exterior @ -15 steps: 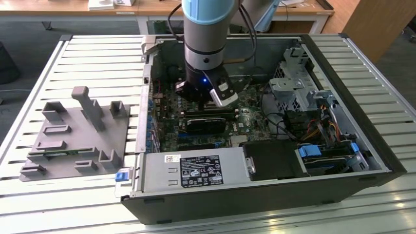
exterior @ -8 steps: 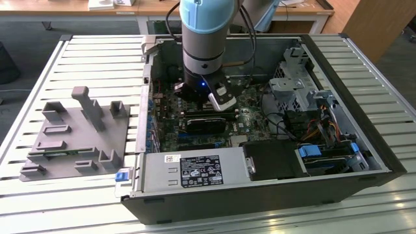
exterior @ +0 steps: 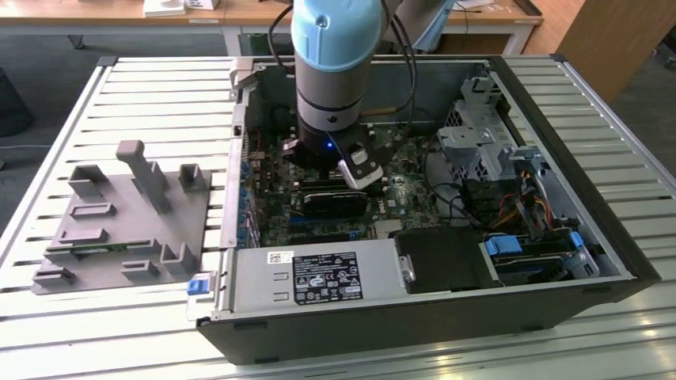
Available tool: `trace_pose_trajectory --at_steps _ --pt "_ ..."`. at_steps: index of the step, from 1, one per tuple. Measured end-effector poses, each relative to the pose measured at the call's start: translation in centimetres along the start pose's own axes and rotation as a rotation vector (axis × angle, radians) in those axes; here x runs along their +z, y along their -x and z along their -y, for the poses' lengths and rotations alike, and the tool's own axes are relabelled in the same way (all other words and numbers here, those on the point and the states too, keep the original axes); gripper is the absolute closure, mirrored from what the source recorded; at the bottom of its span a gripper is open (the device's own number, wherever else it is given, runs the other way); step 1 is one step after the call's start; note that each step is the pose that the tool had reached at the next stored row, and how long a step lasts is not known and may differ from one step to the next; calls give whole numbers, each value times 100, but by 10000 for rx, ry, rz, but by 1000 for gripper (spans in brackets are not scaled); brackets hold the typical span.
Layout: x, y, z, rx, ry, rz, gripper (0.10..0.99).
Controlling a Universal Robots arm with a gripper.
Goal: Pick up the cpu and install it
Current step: 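Install the second cpu locking lever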
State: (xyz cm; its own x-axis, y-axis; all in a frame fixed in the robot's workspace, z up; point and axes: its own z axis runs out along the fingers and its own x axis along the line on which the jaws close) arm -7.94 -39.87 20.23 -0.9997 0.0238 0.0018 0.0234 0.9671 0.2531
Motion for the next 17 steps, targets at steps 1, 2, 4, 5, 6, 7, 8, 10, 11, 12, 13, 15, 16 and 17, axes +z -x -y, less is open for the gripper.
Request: trace_pose_trajectory --at_steps 1,2,4,5,6,7,8,10,11,12,13,15,16,17 --pt "9 0 4 -1 54 0 980" --pt "18 0 6 -1 106 -1 980" --pt "36 0 11 0 201 -3 980" --pt "43 -1 13 0 245 -4 980" --pt "49 -4 15 -2 295 -4 980" --pt "53 -11 16 -1 346 -3 980" --pt "57 -18 17 0 395 -5 980" --pt "73 -23 16 -3 468 -5 980" --pt "83 -23 15 -2 489 -5 980" --pt "92 -24 14 0 490 -6 980" --pt "100 -25 11 1 489 -7 980" --pt "110 -26 5 0 491 -5 980" --pt "113 -28 2 0 492 -5 980" --pt "116 -30 1 -1 492 -4 980"
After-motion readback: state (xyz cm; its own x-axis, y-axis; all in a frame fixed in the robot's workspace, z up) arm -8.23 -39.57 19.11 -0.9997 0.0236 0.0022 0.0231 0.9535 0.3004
